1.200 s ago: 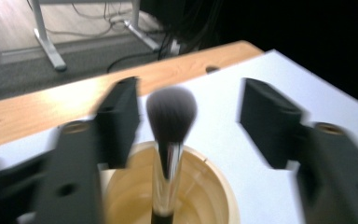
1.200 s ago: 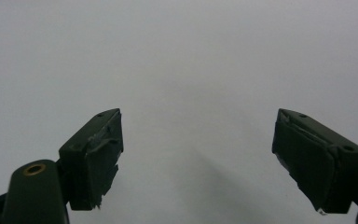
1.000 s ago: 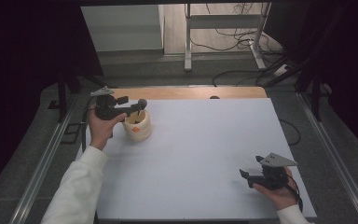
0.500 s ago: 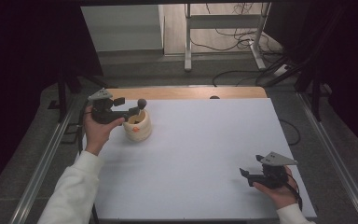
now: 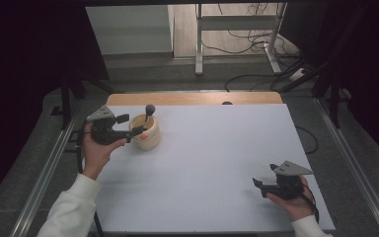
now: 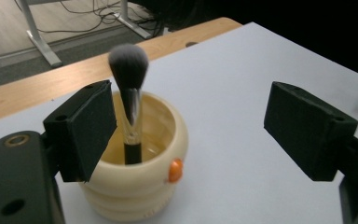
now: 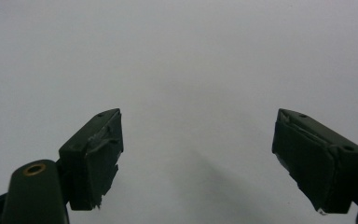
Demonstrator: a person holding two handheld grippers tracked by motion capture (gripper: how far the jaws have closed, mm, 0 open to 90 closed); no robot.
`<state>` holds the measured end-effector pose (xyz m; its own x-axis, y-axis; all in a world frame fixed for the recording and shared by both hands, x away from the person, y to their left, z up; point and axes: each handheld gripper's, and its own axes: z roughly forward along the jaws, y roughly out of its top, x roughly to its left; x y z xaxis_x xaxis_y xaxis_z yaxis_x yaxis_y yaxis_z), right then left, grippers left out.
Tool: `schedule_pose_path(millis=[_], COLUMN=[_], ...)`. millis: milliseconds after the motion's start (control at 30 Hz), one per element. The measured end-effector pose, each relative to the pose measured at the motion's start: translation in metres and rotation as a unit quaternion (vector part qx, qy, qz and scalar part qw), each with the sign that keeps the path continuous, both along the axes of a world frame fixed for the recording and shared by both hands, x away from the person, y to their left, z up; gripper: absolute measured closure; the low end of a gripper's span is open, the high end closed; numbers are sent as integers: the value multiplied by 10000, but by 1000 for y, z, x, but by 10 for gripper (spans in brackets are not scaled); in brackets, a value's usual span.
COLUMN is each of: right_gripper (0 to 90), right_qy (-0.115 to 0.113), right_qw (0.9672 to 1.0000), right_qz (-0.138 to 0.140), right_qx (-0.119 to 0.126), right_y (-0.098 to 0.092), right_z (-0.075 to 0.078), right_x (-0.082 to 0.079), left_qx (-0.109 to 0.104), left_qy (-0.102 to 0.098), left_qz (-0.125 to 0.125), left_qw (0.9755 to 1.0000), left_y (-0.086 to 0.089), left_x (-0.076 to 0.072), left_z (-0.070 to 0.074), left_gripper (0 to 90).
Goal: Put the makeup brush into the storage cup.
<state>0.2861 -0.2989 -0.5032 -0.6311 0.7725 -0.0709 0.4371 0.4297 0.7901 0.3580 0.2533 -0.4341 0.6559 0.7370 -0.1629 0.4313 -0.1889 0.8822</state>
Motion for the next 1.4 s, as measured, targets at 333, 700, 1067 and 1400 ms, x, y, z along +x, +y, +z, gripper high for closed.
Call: schedule_pose_path(millis=[333,700,1067,1400], right_gripper=[171,170,170,171], right_qy=[9,18,17,31], right_qw=[10000,10000,10000,10000], right_qz=[35,36,34,59], right_qx=[-2,-14,-9,-46], right_y=[0,1,0,1], right_z=[0,-1,0,-2], right_x=[0,0,0,0], left_qx=[44,180,66,262], left_qy=[96,307,596,748], left_qz=[-143,-228,-266,-202], left_qw=[9998,9991,9978,9966], left_y=[2,-1,5,7], left_x=[-32,-64,-95,-107], left_z=[-12,-36,-67,-88], left_gripper=[184,192,198,201])
